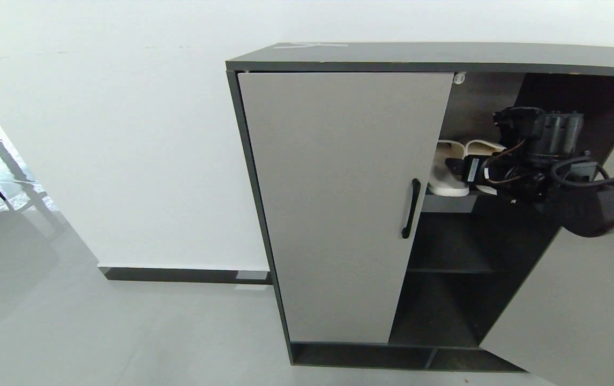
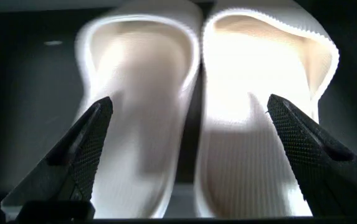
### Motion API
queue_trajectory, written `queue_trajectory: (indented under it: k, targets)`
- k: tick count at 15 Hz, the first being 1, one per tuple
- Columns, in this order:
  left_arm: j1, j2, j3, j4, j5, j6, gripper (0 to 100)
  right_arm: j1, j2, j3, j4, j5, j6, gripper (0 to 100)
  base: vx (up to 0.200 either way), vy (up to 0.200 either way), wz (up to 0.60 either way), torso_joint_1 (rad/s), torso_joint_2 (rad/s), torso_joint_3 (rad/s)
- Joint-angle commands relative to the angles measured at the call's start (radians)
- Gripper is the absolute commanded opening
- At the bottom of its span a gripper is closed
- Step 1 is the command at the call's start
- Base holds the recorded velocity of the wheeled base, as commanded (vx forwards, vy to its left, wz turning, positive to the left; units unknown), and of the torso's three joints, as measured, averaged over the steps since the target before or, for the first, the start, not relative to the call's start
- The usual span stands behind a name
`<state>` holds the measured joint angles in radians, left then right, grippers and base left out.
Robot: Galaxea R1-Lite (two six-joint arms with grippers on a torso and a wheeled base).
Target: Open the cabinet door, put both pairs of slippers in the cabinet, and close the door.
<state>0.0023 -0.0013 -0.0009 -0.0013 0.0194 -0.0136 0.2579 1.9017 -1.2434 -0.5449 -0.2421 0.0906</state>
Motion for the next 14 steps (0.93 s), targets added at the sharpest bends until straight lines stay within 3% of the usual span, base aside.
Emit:
queue_trajectory:
  k: [1, 4, 6, 8, 9, 11, 14]
  targets:
    - [0.001, 0.001, 0.001, 0.0, -0.001, 0.0, 0, 0.006, -0.092, 0.081, -0.02, 0.03, 0.0, 100, -0.2, 0.0, 0.0, -0.007, 0.0, -0.002]
    - [0.001, 0.001, 0.001, 0.0, -0.001, 0.0, 0, 0.015, -0.168, 0.173, -0.061, 0.087, 0.0, 100, -0.2, 0.0, 0.0, -0.001, 0.0, 0.001]
    - [0.001, 0.001, -0.001, 0.0, -0.002, 0.001, 0, 0.024, -0.286, 0.349, -0.132, 0.213, -0.003, 100, -0.2, 0.0, 0.0, 0.0, 0.0, 0.002]
    - [0.001, 0.001, -0.001, 0.0, -0.002, 0.001, 0, 0.026, -0.434, 0.542, -0.155, 0.48, 0.003, 100, -0.2, 0.0, 0.0, 0.005, 0.0, -0.002]
    - [0.001, 0.001, -0.001, 0.0, -0.002, 0.003, 0, 0.021, -0.536, 0.667, -0.155, 0.727, 0.004, 100, -0.2, 0.0, 0.0, 0.002, 0.01, 0.002]
    - [0.001, 0.001, -0.001, 0.0, -0.004, 0.004, 0, -0.008, -0.625, 0.78, -0.155, 1.008, 0.006, 100, 0.0, -0.2, 0.0, 0.005, 0.0, 0.005]
    - [0.001, 0.001, -0.001, 0.0, -0.006, 0.004, 0, -0.006, -0.628, 0.799, -0.156, 1.028, 0.004, 100, 0.0, -0.2, 0.0, 0.001, 0.0, 0.009]
